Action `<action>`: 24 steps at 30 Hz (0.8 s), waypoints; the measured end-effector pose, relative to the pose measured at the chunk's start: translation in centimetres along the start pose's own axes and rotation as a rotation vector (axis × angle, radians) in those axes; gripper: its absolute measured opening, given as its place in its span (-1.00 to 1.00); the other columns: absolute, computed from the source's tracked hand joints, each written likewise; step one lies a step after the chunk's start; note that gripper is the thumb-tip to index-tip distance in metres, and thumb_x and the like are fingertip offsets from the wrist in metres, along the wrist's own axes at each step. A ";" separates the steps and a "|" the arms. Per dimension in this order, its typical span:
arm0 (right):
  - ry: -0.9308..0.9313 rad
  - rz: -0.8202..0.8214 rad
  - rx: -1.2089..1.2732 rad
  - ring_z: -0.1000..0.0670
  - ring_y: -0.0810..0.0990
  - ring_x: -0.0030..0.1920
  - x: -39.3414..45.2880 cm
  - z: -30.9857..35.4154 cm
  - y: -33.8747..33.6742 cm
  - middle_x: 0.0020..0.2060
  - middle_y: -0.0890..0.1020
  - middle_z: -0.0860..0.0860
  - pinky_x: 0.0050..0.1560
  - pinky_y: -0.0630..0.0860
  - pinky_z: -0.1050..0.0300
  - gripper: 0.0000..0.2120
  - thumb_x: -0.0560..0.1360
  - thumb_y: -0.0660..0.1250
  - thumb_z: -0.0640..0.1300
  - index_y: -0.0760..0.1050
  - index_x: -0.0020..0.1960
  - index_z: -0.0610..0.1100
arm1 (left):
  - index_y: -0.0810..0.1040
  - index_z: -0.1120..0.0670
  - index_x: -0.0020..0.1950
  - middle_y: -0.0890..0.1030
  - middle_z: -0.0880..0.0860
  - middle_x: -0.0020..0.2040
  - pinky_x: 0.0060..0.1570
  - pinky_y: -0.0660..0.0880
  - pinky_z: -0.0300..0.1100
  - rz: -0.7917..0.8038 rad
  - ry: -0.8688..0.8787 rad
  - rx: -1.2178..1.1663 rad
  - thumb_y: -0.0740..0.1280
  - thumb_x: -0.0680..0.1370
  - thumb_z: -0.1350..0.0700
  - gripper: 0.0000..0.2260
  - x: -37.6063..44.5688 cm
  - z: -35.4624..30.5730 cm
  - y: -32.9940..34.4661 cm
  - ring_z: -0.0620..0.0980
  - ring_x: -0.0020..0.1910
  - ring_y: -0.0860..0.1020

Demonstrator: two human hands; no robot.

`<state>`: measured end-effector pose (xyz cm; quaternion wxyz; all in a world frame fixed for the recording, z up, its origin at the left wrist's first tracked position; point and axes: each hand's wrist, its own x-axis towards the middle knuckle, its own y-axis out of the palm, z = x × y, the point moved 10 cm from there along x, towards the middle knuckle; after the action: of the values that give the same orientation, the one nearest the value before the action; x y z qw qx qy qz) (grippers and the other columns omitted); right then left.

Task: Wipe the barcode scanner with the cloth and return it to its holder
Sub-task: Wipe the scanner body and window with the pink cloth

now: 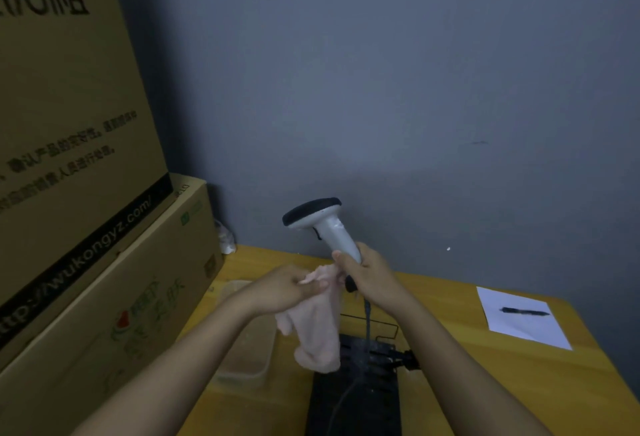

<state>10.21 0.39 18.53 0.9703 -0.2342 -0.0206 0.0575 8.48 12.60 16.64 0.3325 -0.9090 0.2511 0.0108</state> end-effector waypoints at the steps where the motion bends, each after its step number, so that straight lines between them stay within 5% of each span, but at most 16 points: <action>1: 0.012 -0.009 -0.001 0.05 0.48 -0.40 -0.7 -0.7 0.2 -0.34 0.54 -0.01 -0.45 0.42 0.24 -0.84 0.55 0.25 -0.03 0.44 -0.01 -0.12 | 0.47 0.11 -0.32 0.45 0.01 -0.36 -0.34 0.30 -0.26 -0.092 0.001 -0.012 0.22 0.56 -0.08 -0.66 -0.9 0.4 -0.6 -0.12 -0.38 0.40; 4: 0.122 0.030 -0.068 0.05 0.42 -0.49 -3.2 -5.0 2.3 -0.42 0.51 -0.01 -0.46 0.35 0.20 -0.81 0.52 0.30 -0.04 0.42 -0.22 -0.10 | 0.46 0.13 -0.36 0.42 0.05 -0.33 -0.38 0.29 -0.33 -0.374 0.003 -0.023 0.22 0.57 0.00 -0.66 -3.7 1.7 -2.1 -0.10 -0.37 0.40; 7: 0.129 0.065 -0.134 -0.03 0.37 -0.49 -4.0 -5.5 2.6 -0.48 0.44 -0.12 -0.41 0.26 0.15 -0.70 0.49 0.31 -0.02 0.34 -0.32 -0.14 | 0.51 0.16 -0.19 0.45 0.03 -0.25 -0.29 0.34 -0.39 -0.573 0.094 -0.163 0.20 0.58 0.02 -0.74 -4.5 -0.5 -3.3 -0.02 -0.24 0.47; 9: 0.125 0.079 -0.143 -0.02 0.36 -0.50 -3.8 -4.4 2.0 -0.49 0.41 -0.17 -0.43 0.25 0.16 -0.68 0.47 0.33 -0.01 0.35 -0.34 -0.17 | 0.48 0.16 0.18 0.53 0.08 0.11 0.08 0.32 -0.42 -0.507 0.160 -0.027 0.15 0.60 0.06 -0.74 -2.6 -2.5 -2.0 0.04 0.15 0.49; 11: 0.177 0.111 -0.094 -0.01 0.37 -0.53 -4.2 -4.4 1.7 -0.51 0.42 -0.17 -0.50 0.25 0.23 -0.70 0.44 0.34 -0.03 0.37 -0.34 -0.18 | 0.24 0.15 0.44 0.33 0.12 0.43 0.33 0.04 -0.47 -0.282 0.294 0.115 0.12 0.60 0.15 -0.60 -1.6 -4.1 1.7 0.03 0.44 0.26; 13: 0.235 0.156 -0.068 0.00 0.39 -0.54 -4.8 -4.6 1.4 -0.49 0.43 -0.16 -0.51 0.26 0.27 -0.76 0.41 0.35 -0.12 0.39 -0.34 -0.21 | 0.14 0.21 0.46 0.25 0.16 0.46 0.41 -0.16 -0.44 -0.086 0.438 0.293 0.17 0.48 0.22 -0.46 -1.7 -4.5 4.7 0.07 0.48 0.14; 15: 0.283 0.217 -0.053 0.02 0.45 -0.51 -5.0 -4.4 1.3 -0.47 0.48 -0.14 -0.46 0.33 0.25 -0.79 0.38 0.37 -0.15 0.44 -0.34 -0.24 | 0.18 0.27 0.41 0.30 0.21 0.41 0.49 -0.18 -0.17 -0.072 0.501 0.655 0.25 0.35 0.23 -0.37 -1.6 -4.3 5.7 0.11 0.47 0.16; 17: 0.311 0.262 0.000 0.03 0.49 -0.49 -5.0 -3.9 1.4 -0.47 0.52 -0.07 -0.42 0.39 0.26 -0.83 0.39 0.36 -0.17 0.47 -0.32 -0.22 | 0.41 0.27 0.22 0.56 0.21 0.15 0.35 0.21 -0.06 -0.171 0.561 0.956 0.32 0.28 0.21 -0.49 -0.3 -5.2 5.4 0.15 0.19 0.51; 19: 0.245 0.275 -0.016 0.04 0.51 -0.46 -4.7 -2.6 1.4 -0.47 0.53 -0.02 -0.43 0.40 0.28 -0.83 0.44 0.35 -0.16 0.48 -0.30 -0.19 | 0.52 0.17 -0.02 0.64 0.09 -0.17 -0.12 0.46 -0.16 -0.172 0.548 1.053 0.45 0.22 0.17 -0.65 0.9 -6.4 5.0 0.06 -0.20 0.62; 22: -0.026 0.291 -0.376 -0.03 0.55 -0.31 -4.6 0.0 1.7 -0.29 0.58 -0.06 -0.38 0.37 0.17 -0.89 0.49 0.31 -0.10 0.51 -0.19 -0.10 | 0.47 0.15 0.06 0.62 0.13 -0.06 -0.27 0.32 -0.15 0.046 0.368 0.952 0.40 0.38 0.12 -0.71 2.3 -6.2 4.0 0.14 -0.10 0.59; 24: -0.260 0.174 -0.815 -0.11 0.59 -0.29 -4.9 1.2 2.0 -0.21 0.60 -0.13 -0.44 0.31 0.16 -0.85 0.36 0.45 -0.15 0.54 -0.11 -0.16 | 0.46 0.08 -0.10 0.59 0.08 -0.17 -0.30 0.29 -0.17 0.171 0.268 0.889 0.39 0.41 0.11 -0.85 2.4 -5.5 4.2 0.16 -0.12 0.55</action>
<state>5.03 2.14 18.61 0.7796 -0.5895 -0.1436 0.1553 7.79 5.39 17.95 0.6520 -0.6480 0.3461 -0.1876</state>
